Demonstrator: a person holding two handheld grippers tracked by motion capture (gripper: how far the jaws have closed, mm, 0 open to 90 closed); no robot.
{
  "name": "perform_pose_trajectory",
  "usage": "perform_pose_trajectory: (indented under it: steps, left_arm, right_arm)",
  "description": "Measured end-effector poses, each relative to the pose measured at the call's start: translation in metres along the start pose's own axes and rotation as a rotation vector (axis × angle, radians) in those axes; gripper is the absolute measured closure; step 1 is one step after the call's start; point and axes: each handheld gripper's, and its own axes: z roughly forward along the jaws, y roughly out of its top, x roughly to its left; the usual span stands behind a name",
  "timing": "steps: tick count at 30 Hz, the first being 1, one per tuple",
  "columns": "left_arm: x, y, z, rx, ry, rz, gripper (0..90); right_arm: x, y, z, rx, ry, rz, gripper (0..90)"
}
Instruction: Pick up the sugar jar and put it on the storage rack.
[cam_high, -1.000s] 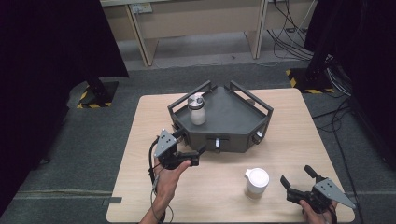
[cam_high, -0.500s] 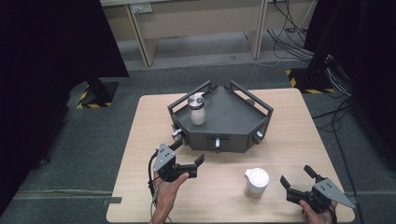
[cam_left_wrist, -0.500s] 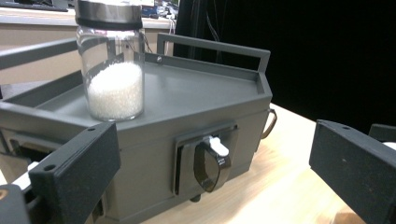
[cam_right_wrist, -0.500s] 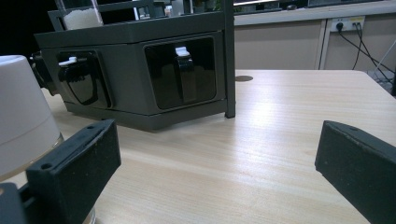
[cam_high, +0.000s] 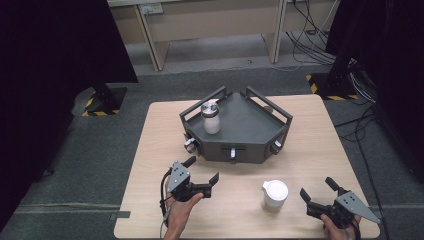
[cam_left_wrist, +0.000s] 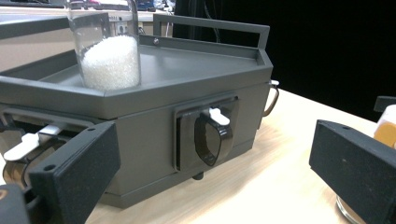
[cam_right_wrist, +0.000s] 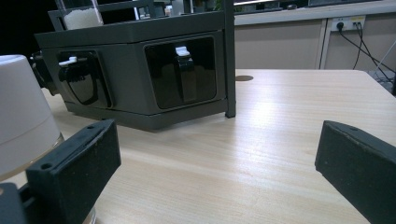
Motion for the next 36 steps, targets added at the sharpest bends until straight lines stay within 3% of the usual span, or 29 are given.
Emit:
perform_pose_trajectory:
  steps: [15, 36]
  left_arm:
    - [0.002, -0.025, -0.007, 0.016, -0.023, 0.012, 0.9]
    - [0.0, -0.052, -0.017, 0.017, -0.011, 0.036, 0.8]
  right_arm:
    - [0.0, 0.0, 0.0, -0.001, 0.0, 0.001, 0.4]
    - [-0.001, -0.001, -0.001, -0.003, -0.005, 0.007, 0.4]
